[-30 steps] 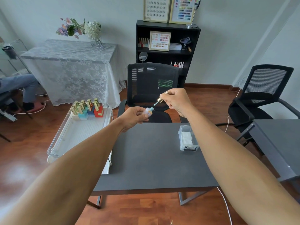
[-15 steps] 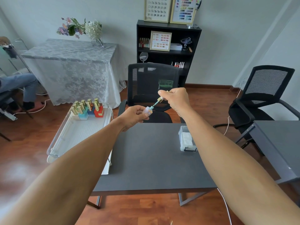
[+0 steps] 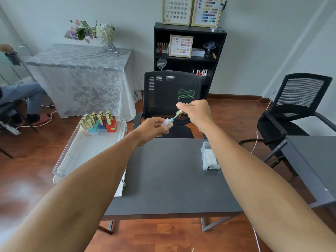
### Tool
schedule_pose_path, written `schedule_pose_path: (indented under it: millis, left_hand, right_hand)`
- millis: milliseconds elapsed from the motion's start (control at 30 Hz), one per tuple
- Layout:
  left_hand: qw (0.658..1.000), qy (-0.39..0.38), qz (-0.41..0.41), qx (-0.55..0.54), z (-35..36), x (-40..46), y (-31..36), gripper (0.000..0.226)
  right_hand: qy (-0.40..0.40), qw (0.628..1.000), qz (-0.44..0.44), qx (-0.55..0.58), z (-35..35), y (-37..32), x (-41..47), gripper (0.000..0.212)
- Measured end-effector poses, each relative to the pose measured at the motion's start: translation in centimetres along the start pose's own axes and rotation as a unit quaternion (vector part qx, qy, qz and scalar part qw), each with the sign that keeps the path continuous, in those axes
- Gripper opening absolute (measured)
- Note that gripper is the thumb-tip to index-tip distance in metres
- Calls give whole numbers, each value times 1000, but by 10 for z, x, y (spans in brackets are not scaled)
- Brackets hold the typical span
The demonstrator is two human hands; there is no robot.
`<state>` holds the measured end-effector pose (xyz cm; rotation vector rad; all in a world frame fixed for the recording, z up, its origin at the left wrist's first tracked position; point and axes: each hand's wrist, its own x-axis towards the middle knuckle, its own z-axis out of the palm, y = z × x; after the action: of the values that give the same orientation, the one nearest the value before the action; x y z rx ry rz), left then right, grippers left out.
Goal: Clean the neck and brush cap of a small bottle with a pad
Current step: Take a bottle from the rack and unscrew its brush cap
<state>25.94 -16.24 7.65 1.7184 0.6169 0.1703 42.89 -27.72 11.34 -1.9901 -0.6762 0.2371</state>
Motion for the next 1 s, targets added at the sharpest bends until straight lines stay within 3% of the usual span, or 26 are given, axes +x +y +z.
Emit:
schedule_pose_path:
  millis: [333,433,567,633,800,900,1000]
  left_hand:
    - [1000,1,2,5,4,0,1,35]
    - [1000,10,5,13,6,1,-6,37]
    - [999,23,0,-26,11,6,-22,39]
    - [999,20,-1,-45,15,9,-31,38]
    - [998,12,-21,-50,29,14,-47,38]
    - [999,24,-30,-36,38,14,-59,28]
    - [996,75,-43,-7,49,16,-77,21]
  right_hand:
    - [34,999,14,0,-2,6,5,50]
    - [49,994,63,75,-3,13,5,47]
    - [36,967,160,194,-3,33,4,19]
    - [13,956,201,211,0,48,0,18]
    - [-25,964,206,166,15,98,-17,2]
    - [-35,970,191,149,29,128,-30,20]
    - [-66,980,169,84,41,153,-42,18]
